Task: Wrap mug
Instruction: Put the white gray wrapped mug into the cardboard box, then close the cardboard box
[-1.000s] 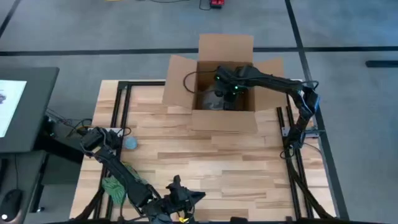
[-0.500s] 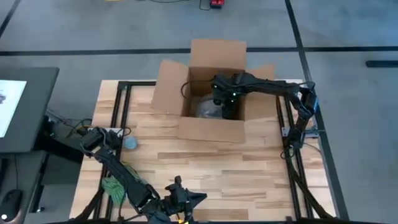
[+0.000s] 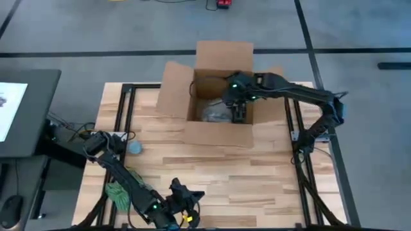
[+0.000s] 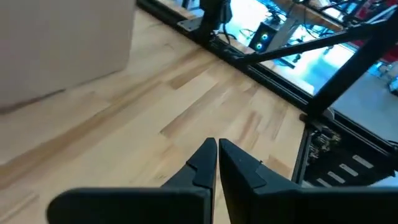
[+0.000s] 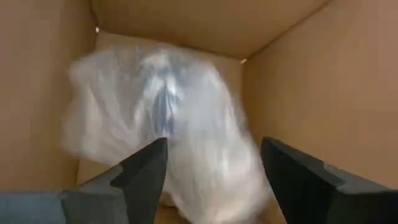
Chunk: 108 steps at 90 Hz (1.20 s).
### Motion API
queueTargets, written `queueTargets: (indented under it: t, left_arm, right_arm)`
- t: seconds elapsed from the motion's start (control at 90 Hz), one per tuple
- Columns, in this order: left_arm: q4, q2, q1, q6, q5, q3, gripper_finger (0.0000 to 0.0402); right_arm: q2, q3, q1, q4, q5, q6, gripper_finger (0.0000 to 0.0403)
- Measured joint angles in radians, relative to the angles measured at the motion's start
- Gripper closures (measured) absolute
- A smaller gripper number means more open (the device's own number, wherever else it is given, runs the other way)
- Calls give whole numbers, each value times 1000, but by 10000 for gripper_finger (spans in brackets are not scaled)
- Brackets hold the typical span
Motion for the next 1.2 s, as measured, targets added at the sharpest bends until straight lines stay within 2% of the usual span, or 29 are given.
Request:
queueTargets:
  t: [0.133, 0.433, 0.567, 0.656, 0.711, 0.8, 0.867, 0.922, 0.989, 1.022, 1.078, 1.2]
  left_arm:
    - [0, 0, 0, -4, 0, 0, 402]
    - [-3, 0, 0, 14, -1, 0, 402]
    - [-62, 0, 0, -16, -28, 0, 402]
    - [-211, -1, 17, -184, -18, 1, 402]
    - [-354, -4, 34, -320, 25, 0, 402]
    - [-596, -7, 64, -538, 150, 1, 402]
    - [-783, -12, 84, -644, 278, 6, 402]
    - [-958, -26, 94, -710, 362, 27, 402]
    - [-1127, -56, 101, -768, 378, 58, 402]
    - [-1139, -76, 107, -768, 370, 58, 402]
    - [-1105, -129, 125, -674, 326, 30, 402]
    - [-1130, -208, 197, -594, 287, -5, 402]
  right_arm:
    - [-106, 0, 0, -15, -34, -24, 154]
    - [-310, 0, 0, -36, -207, -58, 154]
    - [-384, 0, 18, -69, -265, -37, 154]
    - [-420, 0, 62, -116, -312, 41, 154]
    - [-430, 1, 106, -181, -354, 78, 154]
    - [-429, 0, 195, -328, -431, 130, 154]
    - [-426, -20, 280, -404, -455, 199, 154]
    - [-435, -55, 355, -440, -453, 274, 156]
    - [-452, -115, 441, -452, -446, 361, 159]
    - [-464, -153, 480, -451, -425, 400, 161]
    - [-486, -219, 534, -454, -363, 470, 166]
    - [-530, -356, 590, -518, -106, 606, 183]
